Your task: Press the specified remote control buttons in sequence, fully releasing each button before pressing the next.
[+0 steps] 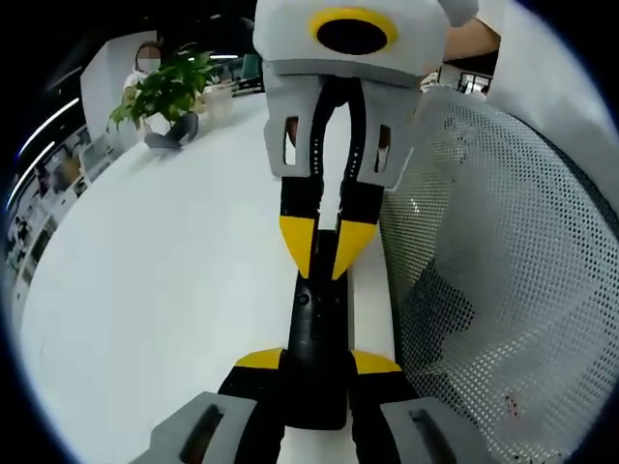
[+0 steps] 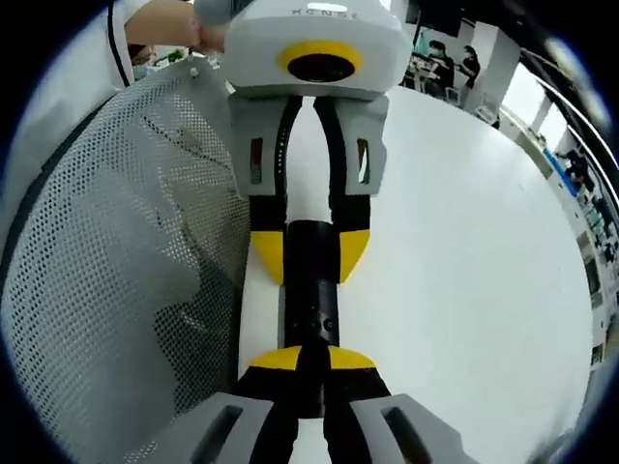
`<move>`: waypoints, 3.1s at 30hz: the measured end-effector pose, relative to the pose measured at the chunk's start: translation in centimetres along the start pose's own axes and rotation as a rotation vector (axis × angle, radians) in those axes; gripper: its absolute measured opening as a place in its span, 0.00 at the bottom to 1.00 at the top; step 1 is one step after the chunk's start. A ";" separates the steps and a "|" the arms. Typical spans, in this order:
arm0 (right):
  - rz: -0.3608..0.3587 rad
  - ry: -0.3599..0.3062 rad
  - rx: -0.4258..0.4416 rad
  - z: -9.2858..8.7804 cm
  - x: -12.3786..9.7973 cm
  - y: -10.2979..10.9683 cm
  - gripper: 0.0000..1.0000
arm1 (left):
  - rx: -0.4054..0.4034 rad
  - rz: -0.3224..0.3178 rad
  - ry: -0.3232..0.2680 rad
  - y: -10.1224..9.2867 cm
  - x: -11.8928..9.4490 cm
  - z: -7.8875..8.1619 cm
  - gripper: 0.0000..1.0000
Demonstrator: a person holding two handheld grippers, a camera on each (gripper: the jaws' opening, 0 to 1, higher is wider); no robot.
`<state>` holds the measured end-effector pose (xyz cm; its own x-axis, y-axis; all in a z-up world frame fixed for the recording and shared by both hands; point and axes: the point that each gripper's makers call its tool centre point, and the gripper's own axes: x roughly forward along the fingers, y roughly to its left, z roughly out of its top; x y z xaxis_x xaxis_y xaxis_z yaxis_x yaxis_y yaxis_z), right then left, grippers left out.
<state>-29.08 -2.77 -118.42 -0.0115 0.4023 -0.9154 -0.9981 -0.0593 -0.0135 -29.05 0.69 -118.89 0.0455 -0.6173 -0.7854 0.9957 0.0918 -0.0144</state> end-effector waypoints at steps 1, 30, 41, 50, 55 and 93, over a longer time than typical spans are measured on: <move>-0.001 0.004 0.014 0.0 0.1 -0.1 0.04 | 0.001 0.000 0.002 0.0 0.0 0.0 0.24; -0.063 -0.037 0.052 0.4 0.1 0.2 0.01 | -0.006 0.003 0.026 -0.1 0.0 -0.1 0.24; -0.110 -0.119 0.175 0.3 -0.1 0.1 0.01 | -0.010 0.008 0.025 0.0 0.0 0.0 0.24; -0.122 -0.123 -0.043 0.5 -0.1 0.4 0.00 | -0.008 0.008 0.020 0.0 0.0 0.0 0.24; -0.127 -0.111 -0.040 0.4 -0.1 0.0 0.00 | -0.011 0.015 0.007 -0.1 0.0 0.0 0.24; -0.013 -0.114 0.112 0.5 0.1 -0.1 0.00 | -0.006 0.009 0.047 0.0 0.1 -0.1 0.24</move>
<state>-29.05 -2.24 -118.28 0.0010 0.5039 -0.8637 -0.9986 0.0462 0.0258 -29.03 0.64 -119.03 0.0500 -0.5790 -0.8138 0.9947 0.1019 -0.0114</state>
